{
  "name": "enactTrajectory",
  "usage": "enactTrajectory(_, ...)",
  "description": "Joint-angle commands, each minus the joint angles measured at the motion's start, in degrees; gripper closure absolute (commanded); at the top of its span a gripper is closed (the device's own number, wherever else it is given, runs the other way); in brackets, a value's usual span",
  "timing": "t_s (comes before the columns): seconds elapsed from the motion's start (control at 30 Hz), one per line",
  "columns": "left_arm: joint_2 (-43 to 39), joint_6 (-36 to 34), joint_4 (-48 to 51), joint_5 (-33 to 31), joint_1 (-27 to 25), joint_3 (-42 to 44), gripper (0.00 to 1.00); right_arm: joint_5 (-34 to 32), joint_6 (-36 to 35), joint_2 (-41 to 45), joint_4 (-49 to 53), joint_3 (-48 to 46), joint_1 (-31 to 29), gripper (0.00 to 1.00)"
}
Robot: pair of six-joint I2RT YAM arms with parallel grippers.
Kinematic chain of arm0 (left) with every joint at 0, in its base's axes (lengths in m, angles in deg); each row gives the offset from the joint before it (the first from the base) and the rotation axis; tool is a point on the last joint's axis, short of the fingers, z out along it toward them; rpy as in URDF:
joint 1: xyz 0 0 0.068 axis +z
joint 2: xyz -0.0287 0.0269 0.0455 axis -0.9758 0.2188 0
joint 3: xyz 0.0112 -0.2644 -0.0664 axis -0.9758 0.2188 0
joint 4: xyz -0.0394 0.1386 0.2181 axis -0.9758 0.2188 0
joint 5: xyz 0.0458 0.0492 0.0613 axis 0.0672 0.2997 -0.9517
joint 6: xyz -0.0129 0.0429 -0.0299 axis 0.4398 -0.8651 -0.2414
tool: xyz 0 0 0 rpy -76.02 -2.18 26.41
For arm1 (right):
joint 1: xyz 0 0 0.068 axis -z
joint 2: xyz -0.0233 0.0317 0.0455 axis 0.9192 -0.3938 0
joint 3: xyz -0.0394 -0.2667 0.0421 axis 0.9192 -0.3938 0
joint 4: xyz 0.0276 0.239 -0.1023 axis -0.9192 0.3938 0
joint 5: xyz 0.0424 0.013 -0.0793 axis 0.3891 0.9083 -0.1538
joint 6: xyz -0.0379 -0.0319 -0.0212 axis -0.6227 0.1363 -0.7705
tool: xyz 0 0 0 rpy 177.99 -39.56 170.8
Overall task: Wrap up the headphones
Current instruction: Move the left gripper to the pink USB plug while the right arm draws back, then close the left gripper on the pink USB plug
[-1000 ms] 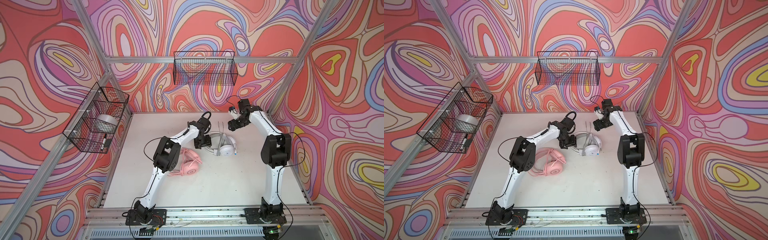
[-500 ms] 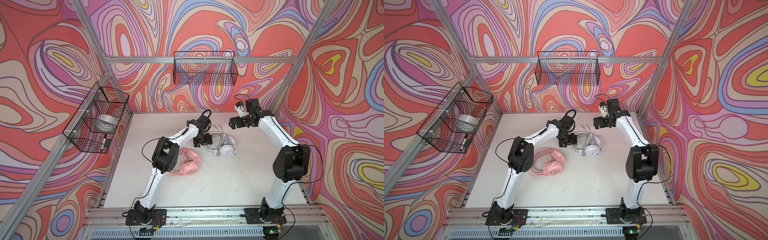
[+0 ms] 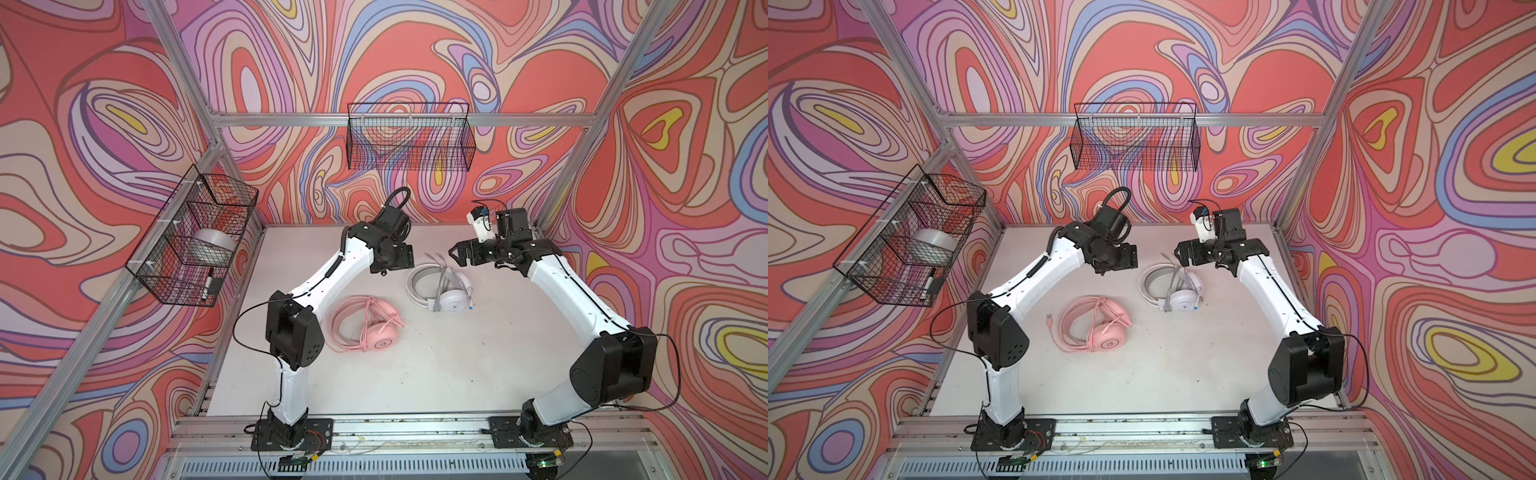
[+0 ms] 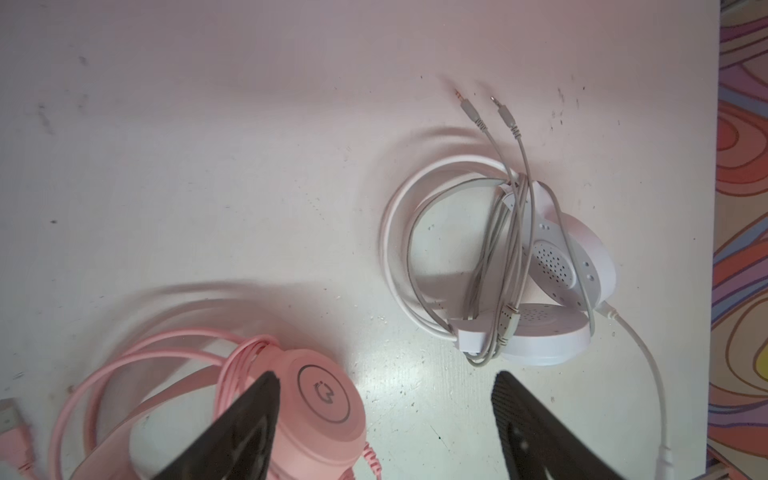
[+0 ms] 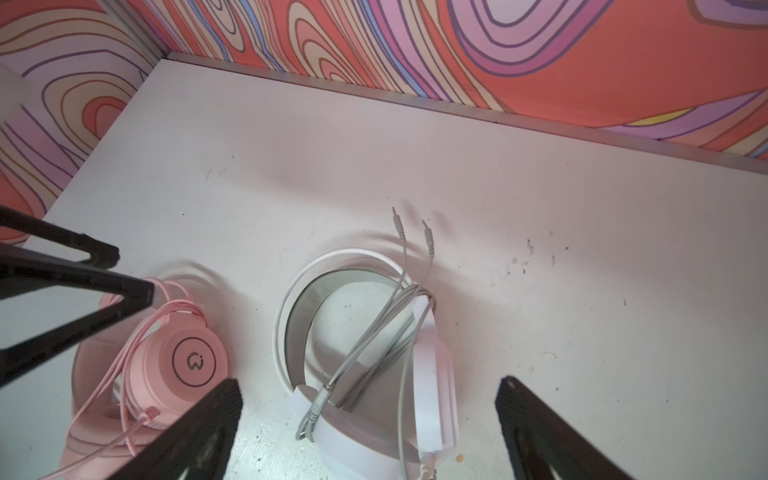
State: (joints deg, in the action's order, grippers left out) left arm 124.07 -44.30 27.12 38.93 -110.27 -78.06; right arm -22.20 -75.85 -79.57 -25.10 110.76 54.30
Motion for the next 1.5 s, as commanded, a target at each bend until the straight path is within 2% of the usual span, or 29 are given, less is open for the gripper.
enactTrajectory(0.0, -6.52, 0.25, 4.78, -5.08, 2.31, 7.97, 0.18, 0.24, -0.04, 3.39, -1.11, -2.98, -2.89, 0.01)
enactTrajectory(0.17, -18.12, 2.49, 5.33, -6.15, 7.05, 21.79, 0.2, -0.05, 1.93, 7.06, -4.13, -8.25, -7.01, 0.01)
enactTrajectory(0.3, -26.08, 3.93, 5.38, -6.84, 11.46, 33.58, 0.2, 0.97, 4.21, 10.36, -10.34, -14.78, -10.06, 0.02)
enactTrajectory(0.47, -31.05, 4.0, 2.46, -5.04, 17.61, 45.84, 0.23, 3.85, 7.76, 10.06, -12.53, -17.47, -12.7, 0.02)
enactTrajectory(0.57, -31.36, 3.03, 0.24, -4.42, 20.56, 49.48, 0.33, 4.44, 8.73, 8.69, -12.2, -17.23, -15.11, 0.02)
enactTrajectory(0.77, -27.39, 1.73, -5.76, -2.16, 24.01, 53.09, 0.38, 2.55, 10.12, 6.67, -11.89, -17.02, -19.82, 0.02)
enactTrajectory(0.93, -21.95, 0.29, -9.66, -2.5, 24.73, 52.7, 0.43, 1.37, 10.85, 5.96, -13.13, -17.31, -21.82, 0.02)
enactTrajectory(1.23, -16.09, -1.06, -12.62, -3.82, 25.69, 52.32, 0.48, 5.0, 9.54, 6.2, -15.45, -20.51, -23.73, 0.02)
enactTrajectory(1.47, -12.84, -2.1, -13.88, -5.89, 25.87, 51.75, 0.52, 5.06, 9.58, 6.15, -16.43, -20.53, -24.58, 0.02)
